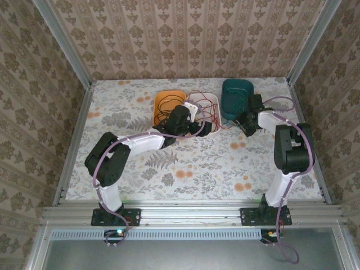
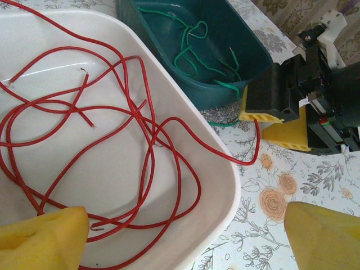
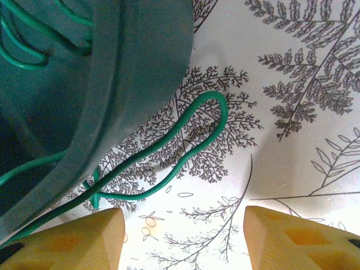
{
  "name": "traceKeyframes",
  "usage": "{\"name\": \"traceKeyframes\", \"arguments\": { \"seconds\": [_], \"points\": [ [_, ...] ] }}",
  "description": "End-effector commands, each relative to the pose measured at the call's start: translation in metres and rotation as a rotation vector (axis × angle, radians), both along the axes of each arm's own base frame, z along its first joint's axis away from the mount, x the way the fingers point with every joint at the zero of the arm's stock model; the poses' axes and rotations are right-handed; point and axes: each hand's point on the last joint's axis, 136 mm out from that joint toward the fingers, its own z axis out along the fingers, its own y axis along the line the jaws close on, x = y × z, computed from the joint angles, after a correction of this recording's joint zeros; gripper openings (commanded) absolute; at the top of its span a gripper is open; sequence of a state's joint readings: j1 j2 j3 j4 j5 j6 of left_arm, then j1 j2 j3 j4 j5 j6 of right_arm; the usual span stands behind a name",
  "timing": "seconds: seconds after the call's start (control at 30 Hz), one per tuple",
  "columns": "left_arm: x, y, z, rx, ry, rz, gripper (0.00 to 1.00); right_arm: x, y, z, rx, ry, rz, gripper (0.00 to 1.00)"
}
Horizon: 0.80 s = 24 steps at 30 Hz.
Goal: Untangle the cables
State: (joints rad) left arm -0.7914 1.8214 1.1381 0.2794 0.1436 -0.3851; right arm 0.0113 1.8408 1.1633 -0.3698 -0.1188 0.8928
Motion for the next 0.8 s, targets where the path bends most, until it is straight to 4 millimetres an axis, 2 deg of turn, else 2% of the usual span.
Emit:
{"name": "traceKeyframes", "arguments": {
  "seconds": [0.0,0.13,0.2,0.3,0.43,0.53,0.67,0.77],
  "points": [
    [-0.001,-0.007,0.026,-0.040,-0.031,-0.030,0.91,-0.016,-0.003,0.020,-0.025,-0.033,0.010,0.58],
    [0.000,-0.024,0.033,-0.047,-0.033,-0.092,0.91,-0.039,-0.012,0.049,-0.048,-0.073,0.012,0.58],
    [-0.002,-0.041,0.034,-0.034,-0.030,-0.151,0.90,-0.050,-0.020,0.060,-0.070,-0.090,-0.005,0.60],
    [-0.012,-0.077,0.029,0.013,-0.032,-0.282,0.90,-0.061,-0.033,0.071,-0.040,-0.100,-0.059,0.61],
    [-0.030,-0.122,0.010,0.065,-0.005,-0.452,0.90,-0.065,-0.048,0.078,0.065,-0.128,-0.150,0.61],
    [-0.038,-0.145,-0.011,0.108,0.021,-0.532,0.85,-0.065,-0.054,0.087,0.037,-0.138,-0.143,0.61],
    [-0.041,-0.163,-0.037,0.181,0.030,-0.579,0.83,-0.066,-0.062,0.084,0.126,-0.148,-0.189,0.60],
    [-0.028,-0.169,-0.048,0.210,-0.011,-0.532,0.83,-0.070,-0.072,0.079,0.208,-0.155,-0.239,0.59]
  ]
}}
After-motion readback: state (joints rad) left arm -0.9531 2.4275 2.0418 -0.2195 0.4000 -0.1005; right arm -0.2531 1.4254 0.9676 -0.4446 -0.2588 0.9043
